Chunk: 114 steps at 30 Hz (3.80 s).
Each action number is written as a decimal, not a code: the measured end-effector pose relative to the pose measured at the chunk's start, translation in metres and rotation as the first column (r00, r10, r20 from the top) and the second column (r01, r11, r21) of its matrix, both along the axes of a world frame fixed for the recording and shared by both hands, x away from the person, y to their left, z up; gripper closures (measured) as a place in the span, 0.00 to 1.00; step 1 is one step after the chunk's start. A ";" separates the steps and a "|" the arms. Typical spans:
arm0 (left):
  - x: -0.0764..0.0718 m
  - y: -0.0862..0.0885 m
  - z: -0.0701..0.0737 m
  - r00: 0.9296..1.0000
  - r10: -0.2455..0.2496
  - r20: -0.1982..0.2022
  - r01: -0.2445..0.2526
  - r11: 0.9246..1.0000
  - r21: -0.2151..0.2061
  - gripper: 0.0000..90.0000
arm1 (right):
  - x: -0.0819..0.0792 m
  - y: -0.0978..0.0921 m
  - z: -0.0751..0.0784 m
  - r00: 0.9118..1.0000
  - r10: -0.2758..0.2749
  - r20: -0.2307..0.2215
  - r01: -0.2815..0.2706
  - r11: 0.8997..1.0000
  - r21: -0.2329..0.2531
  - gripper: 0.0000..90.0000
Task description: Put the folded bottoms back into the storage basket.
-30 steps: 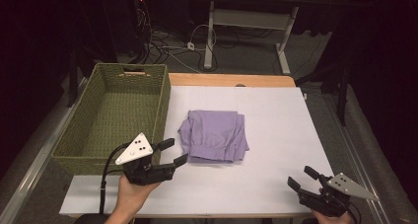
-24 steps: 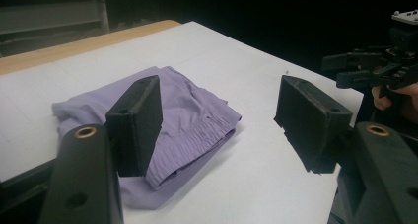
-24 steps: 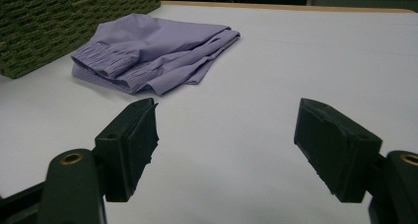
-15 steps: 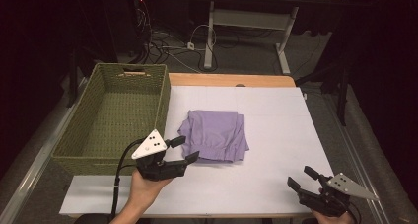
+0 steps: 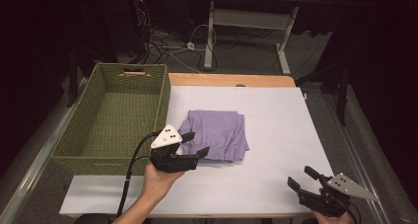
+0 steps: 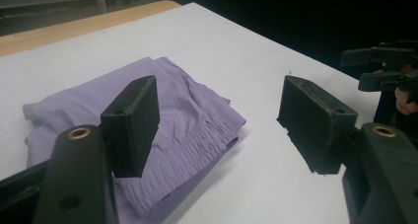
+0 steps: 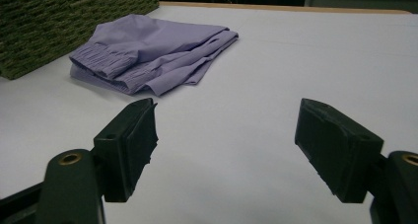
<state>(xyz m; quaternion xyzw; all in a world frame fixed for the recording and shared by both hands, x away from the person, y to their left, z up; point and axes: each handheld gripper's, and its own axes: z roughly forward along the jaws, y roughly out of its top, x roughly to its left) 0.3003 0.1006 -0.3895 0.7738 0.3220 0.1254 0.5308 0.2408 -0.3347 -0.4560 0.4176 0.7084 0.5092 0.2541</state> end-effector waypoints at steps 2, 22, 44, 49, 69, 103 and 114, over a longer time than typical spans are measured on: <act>0.004 -0.005 0.000 1.000 -0.005 -0.003 0.005 1.000 0.009 0.33 | 0.000 0.000 0.000 1.000 0.000 -0.003 0.000 1.000 -0.001 0.27; 0.047 -0.034 -0.001 0.995 0.005 -0.099 -0.001 0.999 0.045 0.27 | 0.000 0.000 0.000 1.000 0.004 -0.001 -0.004 1.000 -0.001 0.27; 0.097 -0.039 -0.014 0.973 0.117 -0.201 -0.091 0.987 0.136 0.23 | 0.001 0.000 0.000 1.000 0.005 -0.003 -0.005 1.000 -0.003 0.27; 0.105 -0.039 -0.018 0.966 0.138 -0.217 -0.105 0.982 0.158 0.23 | 0.002 0.000 0.000 1.000 0.006 -0.005 -0.006 1.000 -0.003 0.27; 0.144 -0.040 -0.032 0.920 0.240 -0.310 -0.165 0.955 0.248 0.20 | 0.002 0.001 0.000 1.000 0.010 -0.007 -0.010 1.000 -0.010 0.27; 0.179 -0.028 -0.061 0.831 0.392 -0.395 -0.244 0.894 0.376 0.19 | 0.002 0.002 0.000 1.000 0.020 0.006 -0.020 1.000 -0.013 0.27; 0.183 -0.027 -0.069 0.802 0.381 -0.460 -0.199 0.896 0.396 0.19 | 0.002 0.002 0.000 1.000 0.018 0.006 -0.018 1.000 -0.012 0.27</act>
